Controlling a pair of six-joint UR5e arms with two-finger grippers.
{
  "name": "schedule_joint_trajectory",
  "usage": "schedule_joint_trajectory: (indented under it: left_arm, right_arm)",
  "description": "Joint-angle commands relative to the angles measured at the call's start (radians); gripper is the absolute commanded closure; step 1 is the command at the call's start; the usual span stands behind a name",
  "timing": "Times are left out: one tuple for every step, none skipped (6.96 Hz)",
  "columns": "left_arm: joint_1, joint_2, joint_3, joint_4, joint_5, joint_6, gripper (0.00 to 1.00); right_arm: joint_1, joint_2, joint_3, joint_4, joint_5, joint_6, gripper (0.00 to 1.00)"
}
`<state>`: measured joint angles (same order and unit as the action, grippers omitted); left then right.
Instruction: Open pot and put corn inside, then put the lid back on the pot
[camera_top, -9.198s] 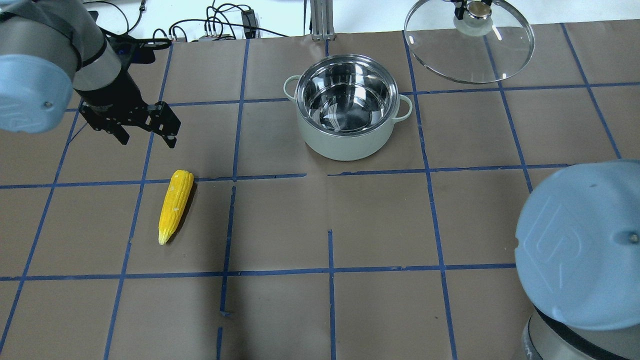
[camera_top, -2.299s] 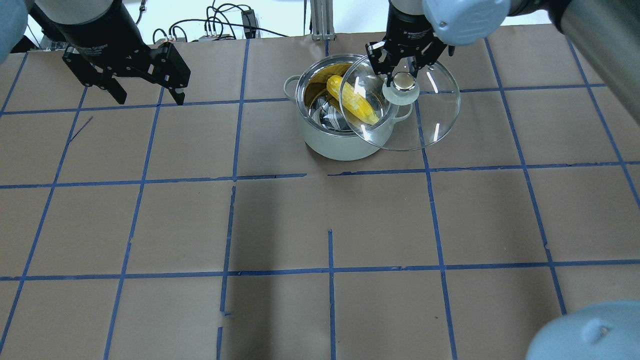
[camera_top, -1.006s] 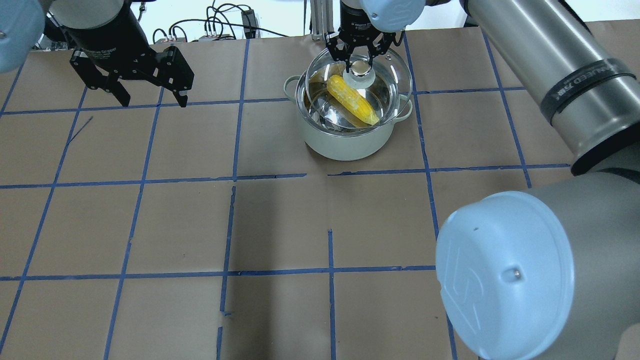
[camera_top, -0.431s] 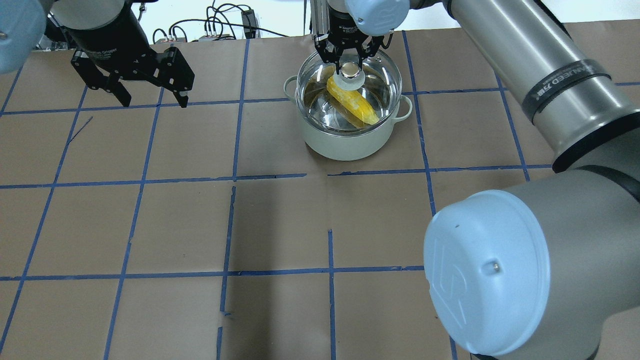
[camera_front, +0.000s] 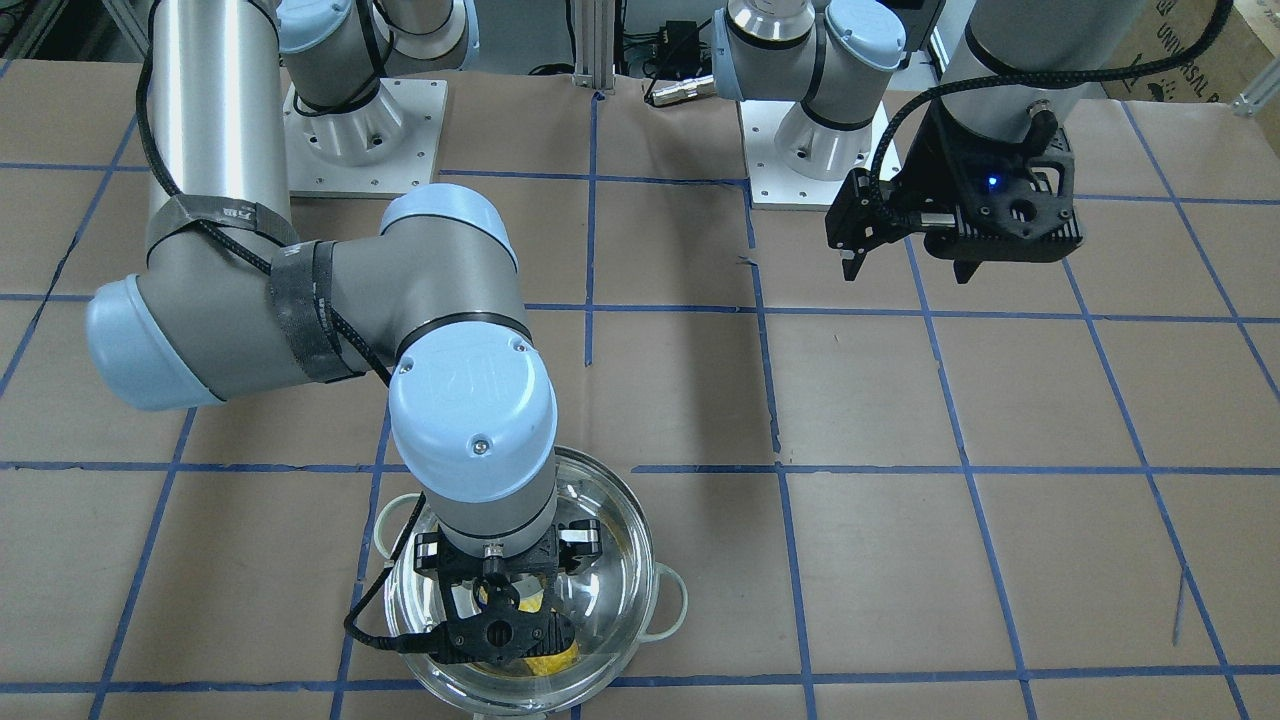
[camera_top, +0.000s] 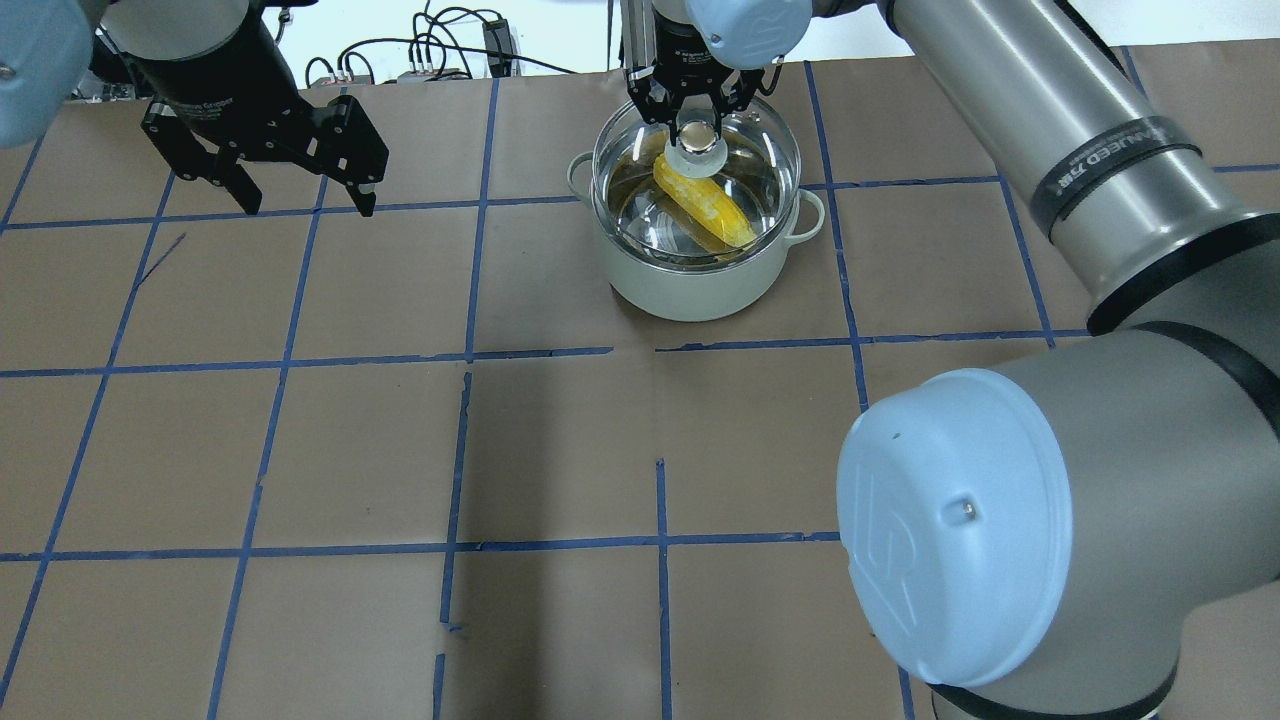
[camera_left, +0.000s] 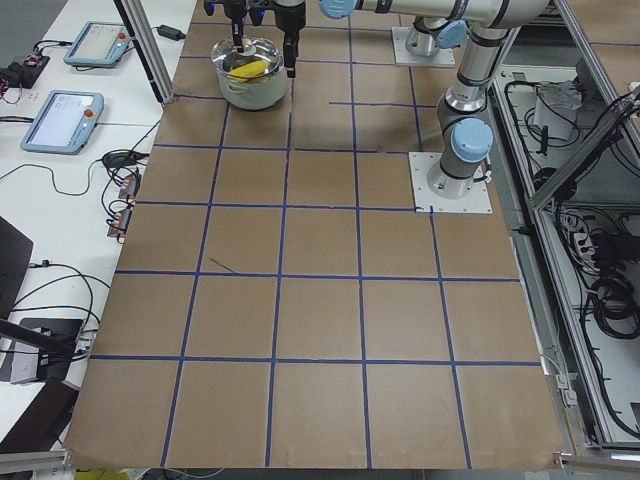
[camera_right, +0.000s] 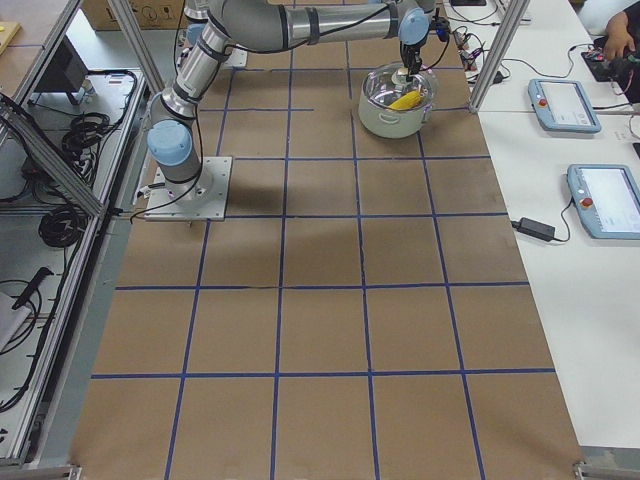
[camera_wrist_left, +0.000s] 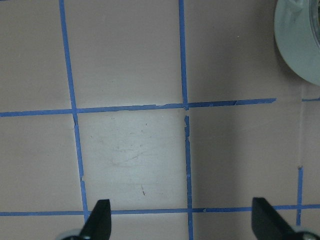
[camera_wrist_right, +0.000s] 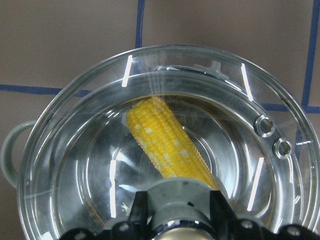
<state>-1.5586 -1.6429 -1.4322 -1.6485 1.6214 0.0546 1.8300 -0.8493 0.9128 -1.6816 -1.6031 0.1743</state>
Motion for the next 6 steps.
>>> schedule_joint_trajectory:
  left_arm:
    - [0.000, 0.002, -0.001, -0.001, 0.000, 0.001, 0.00]
    - [0.000, 0.002, -0.001, 0.001, 0.000, 0.001, 0.00]
    - [0.000, 0.002, -0.001, 0.000, 0.000, 0.001, 0.00]
    - [0.000, 0.002, -0.001, -0.001, 0.000, 0.001, 0.00]
    - [0.000, 0.002, -0.001, -0.001, 0.000, 0.001, 0.00]
    - [0.000, 0.002, -0.001, -0.001, 0.000, 0.001, 0.00]
  right_arm:
    - [0.000, 0.016, -0.009, -0.001, 0.006, 0.001, 0.92]
    - [0.002, 0.024, -0.009, -0.003, 0.003, 0.001, 0.92]
    - [0.002, 0.024, -0.008, 0.000, -0.003, 0.001, 0.92]
    - [0.002, 0.024, -0.008, 0.002, -0.003, 0.001, 0.92]
    - [0.000, 0.024, -0.009, 0.006, -0.003, 0.001, 0.92]
    - [0.002, 0.022, -0.009, 0.008, -0.003, 0.001, 0.92]
